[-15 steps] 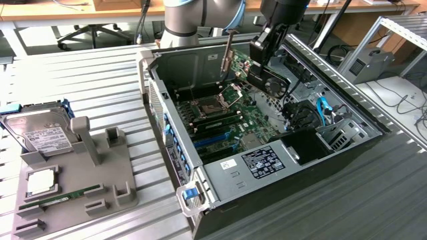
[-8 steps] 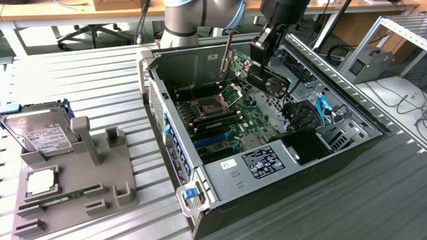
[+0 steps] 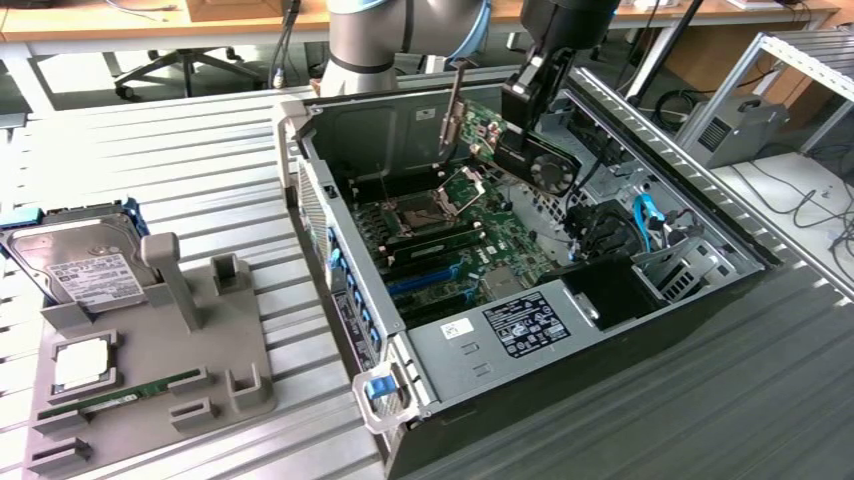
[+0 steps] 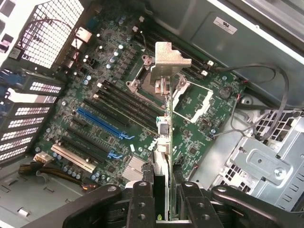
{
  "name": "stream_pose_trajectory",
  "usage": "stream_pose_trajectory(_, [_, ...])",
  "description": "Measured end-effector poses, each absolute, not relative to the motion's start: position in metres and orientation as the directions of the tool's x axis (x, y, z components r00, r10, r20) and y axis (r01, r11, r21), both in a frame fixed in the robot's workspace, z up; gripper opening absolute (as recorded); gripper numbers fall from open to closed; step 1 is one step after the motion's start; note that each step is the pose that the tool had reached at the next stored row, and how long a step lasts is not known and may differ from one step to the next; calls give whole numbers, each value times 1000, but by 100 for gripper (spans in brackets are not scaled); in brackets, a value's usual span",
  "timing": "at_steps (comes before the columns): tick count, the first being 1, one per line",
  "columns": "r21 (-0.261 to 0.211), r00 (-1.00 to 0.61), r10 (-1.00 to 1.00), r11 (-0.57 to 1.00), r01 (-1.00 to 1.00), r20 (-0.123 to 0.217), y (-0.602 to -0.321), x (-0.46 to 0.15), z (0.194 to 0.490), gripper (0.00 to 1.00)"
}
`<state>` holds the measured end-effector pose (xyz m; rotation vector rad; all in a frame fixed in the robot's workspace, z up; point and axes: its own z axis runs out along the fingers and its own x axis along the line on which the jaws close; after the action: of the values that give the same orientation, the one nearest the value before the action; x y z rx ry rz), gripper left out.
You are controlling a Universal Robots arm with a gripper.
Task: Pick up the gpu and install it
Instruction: 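Insert the gpu into the slot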
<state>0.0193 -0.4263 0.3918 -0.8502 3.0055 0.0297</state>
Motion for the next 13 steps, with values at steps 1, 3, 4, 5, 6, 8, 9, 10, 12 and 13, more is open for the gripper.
stream_pose_trajectory(1, [13, -851, -525, 851, -526, -22, -426, 19, 392, 26])
stream_pose_trajectory(3, [13, -848, -529, 848, -530, -22, -426, 19, 392, 26])
stream_pose_trajectory(4, [13, -847, -531, 847, -531, -22, -426, 19, 392, 26])
stream_pose_trajectory(5, [13, -846, -533, 846, -533, -22, -426, 19, 392, 26])
stream_pose_trajectory(6, [13, -845, -535, 845, -535, -22, -426, 19, 392, 26])
stream_pose_trajectory(8, [13, -842, -538, 842, -539, -22, -426, 19, 392, 26])
stream_pose_trajectory(9, [13, -841, -541, 840, -542, -22, -426, 19, 392, 26])
stream_pose_trajectory(10, [13, -839, -543, 839, -544, -22, -426, 19, 392, 26])
stream_pose_trajectory(12, [13, -837, -547, 837, -547, -23, -426, 19, 392, 26])
stream_pose_trajectory(13, [13, -836, -548, 836, -549, -22, -426, 19, 392, 26])
